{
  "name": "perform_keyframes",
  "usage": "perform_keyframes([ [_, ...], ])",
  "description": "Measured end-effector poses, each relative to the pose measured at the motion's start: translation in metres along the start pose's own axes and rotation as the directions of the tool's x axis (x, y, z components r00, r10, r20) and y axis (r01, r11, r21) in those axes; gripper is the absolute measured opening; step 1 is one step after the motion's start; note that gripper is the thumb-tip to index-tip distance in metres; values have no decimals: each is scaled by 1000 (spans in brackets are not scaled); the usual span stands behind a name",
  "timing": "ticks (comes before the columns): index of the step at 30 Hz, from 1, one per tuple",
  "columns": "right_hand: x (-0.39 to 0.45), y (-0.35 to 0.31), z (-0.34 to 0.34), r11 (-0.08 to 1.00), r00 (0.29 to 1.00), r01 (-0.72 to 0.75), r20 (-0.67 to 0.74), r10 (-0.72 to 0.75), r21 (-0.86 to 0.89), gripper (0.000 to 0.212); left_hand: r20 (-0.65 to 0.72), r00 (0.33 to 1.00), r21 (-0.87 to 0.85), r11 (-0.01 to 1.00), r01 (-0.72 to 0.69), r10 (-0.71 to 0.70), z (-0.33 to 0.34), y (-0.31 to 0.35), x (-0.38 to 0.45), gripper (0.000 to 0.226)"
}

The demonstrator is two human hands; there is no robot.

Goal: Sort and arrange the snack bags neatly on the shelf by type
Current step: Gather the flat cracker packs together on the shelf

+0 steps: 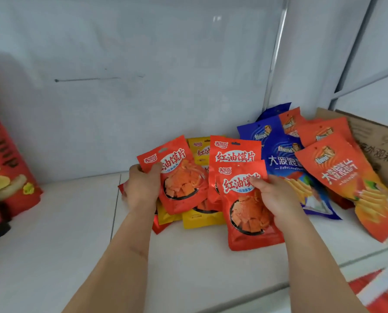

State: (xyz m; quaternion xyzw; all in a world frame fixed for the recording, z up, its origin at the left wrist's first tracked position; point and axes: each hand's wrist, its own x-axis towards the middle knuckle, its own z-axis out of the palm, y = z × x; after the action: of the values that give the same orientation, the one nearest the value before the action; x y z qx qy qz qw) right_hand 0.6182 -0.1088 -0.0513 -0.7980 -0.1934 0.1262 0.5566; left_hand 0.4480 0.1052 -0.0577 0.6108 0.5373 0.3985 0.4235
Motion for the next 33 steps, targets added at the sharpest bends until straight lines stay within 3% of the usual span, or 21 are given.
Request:
perform_keyframes([
  [3,12,1,8,998,997,42,-67,-45,-42,25,15,1000,-79,996,29,-28,15,-3,-7,69],
  [11,26,-2,2,965,949,143,-246,-196,-219,35,14,1000,-246,969,11,-8,49,25,-27,59],
  [20,6,6,0,971,937,181,-271,-219,-160,64,-85,994,-166,983,-75,62,31,27,-39,82],
  [24,1,10,0,931,882,263,-328,-338,-253,58,-165,982,-32,994,-103,96,27,20,-54,78],
  [28,-10,9,3,841,792,376,-337,-509,-388,40,-205,950,215,958,-191,235,13,11,-76,58],
  [31,-21,7,14,714,707,520,-232,-668,-469,27,-150,909,373,874,-311,388,-1,3,-87,43],
  [33,-32,5,25,579,614,649,-110,-782,-494,19,-90,848,513,754,-410,522,-10,-3,-91,37],
])
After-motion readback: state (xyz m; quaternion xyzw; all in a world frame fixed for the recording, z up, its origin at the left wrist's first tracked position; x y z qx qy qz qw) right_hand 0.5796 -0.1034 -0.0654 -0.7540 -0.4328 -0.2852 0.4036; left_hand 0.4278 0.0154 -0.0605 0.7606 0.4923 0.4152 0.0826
